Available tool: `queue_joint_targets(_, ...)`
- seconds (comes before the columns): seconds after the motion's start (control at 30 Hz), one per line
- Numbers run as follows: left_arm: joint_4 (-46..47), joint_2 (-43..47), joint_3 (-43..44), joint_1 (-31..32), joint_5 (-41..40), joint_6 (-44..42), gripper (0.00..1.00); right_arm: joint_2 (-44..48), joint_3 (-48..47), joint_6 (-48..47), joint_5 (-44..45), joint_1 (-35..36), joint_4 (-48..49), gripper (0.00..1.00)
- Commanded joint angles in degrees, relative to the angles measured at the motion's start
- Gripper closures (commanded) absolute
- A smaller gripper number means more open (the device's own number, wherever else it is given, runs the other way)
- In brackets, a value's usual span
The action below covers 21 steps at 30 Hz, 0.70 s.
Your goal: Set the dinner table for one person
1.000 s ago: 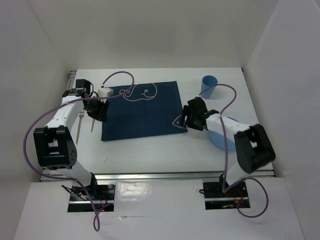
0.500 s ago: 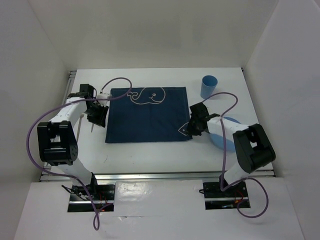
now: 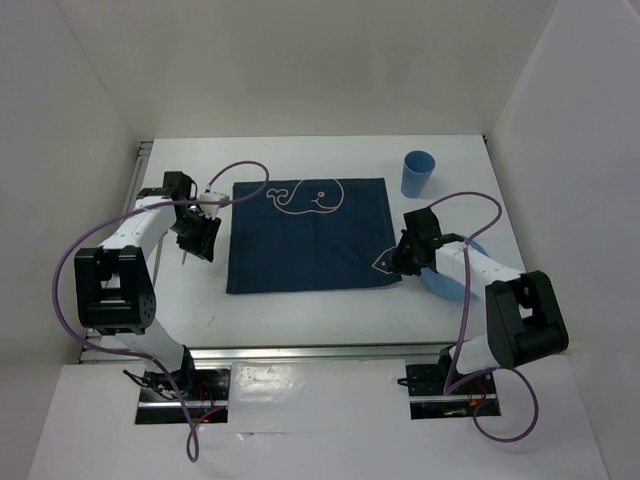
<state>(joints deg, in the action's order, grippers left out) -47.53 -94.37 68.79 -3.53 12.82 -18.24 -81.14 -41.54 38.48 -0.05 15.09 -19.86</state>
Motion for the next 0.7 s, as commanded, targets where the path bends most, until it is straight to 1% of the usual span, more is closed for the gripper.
queue_joint_targets(0.0,-0.29,1.37,-1.82,0.98,0.01,-0.66,0.61,-0.33,-1.78,-0.61,-1.01,-0.33,-2.98,0.8)
queue_joint_targets(0.03,-0.28,1.38,-1.82,0.98,-0.6,-0.66,0.61,0.89,-1.79,0.79,-1.0,-0.33,-4.13,0.71)
queue_joint_targets(0.07,-0.28,1.38,-1.82,0.98,-0.6,-0.66,0.61,4.12,-2.4,2.46,-0.13,-0.33,-5.18,0.47)
queue_joint_targets(0.13,-0.28,1.38,-0.51,0.98,-0.08,0.13,0.61,8.52,-3.63,7.12,3.9,-0.33,-7.56,0.33)
queue_joint_targets(0.17,-0.81,0.77,-0.5,1.5,1.67,0.74,0.61,12.46,-4.51,11.92,6.62,-0.33,-11.22,0.29)
queue_joint_targets(0.2,-0.81,0.76,0.37,1.51,2.2,1.36,0.61,14.07,-5.65,15.45,10.04,-0.33,-14.56,0.27)
queue_joint_targets(0.23,-1.42,0.15,1.16,1.51,2.21,1.36,0.61,15.48,-7.75,20.1,16.86,-0.33,-18.69,0.22)
queue_joint_targets(0.27,-1.43,0.15,1.17,2.12,2.73,1.89,0.61,16.62,-8.38,25.28,19.28,-0.33,-23.34,0.17)
queue_joint_targets(0.3,-1.43,-0.37,1.78,2.12,2.74,1.89,0.61,19.24,-8.38,34.12,20.43,-0.33,-30.69,0.12)
queue_joint_targets(0.33,-1.43,-0.38,1.78,2.12,2.74,1.89,0.61,20.66,-8.38,36.64,19.66,-0.33,-32.59,0.03)
queue_joint_targets(0.37,-1.43,-0.38,1.78,2.12,2.74,2.41,0.61,22.07,-5.6,38.76,18.87,-0.33,-33.92,0.0)
queue_joint_targets(0.4,-1.43,-0.38,1.78,2.65,2.74,2.42,0.61,24.69,-4.09,44.26,18.86,-0.33,-36.19,0.0)
queue_joint_targets(0.5,-1.43,-0.38,2.3,2.65,4.66,2.42,0.61,27.79,2.41,54.04,19.13,-0.33,-37.1,0.0)
queue_joint_targets(0.53,-1.43,-0.38,2.31,2.65,5.45,2.42,0.61,29.1,3.82,61.29,19.91,-0.33,-37.1,0.02)
queue_joint_targets(0.6,-2.04,-0.91,3.53,2.65,6.69,2.42,0.61,29.64,7.69,68.71,19.92,-0.33,-36.57,0.06)
queue_joint_targets(0.63,-2.74,-1.43,3.54,2.65,7.91,2.42,0.61,30.25,9.01,75.1,19.92,-0.33,-35.18,0.07)
queue_joint_targets(0.67,-2.75,-1.43,4.24,2.65,8.62,2.42,0.61,31.04,10.41,77.43,19.92,-0.33,-33.77,0.08)
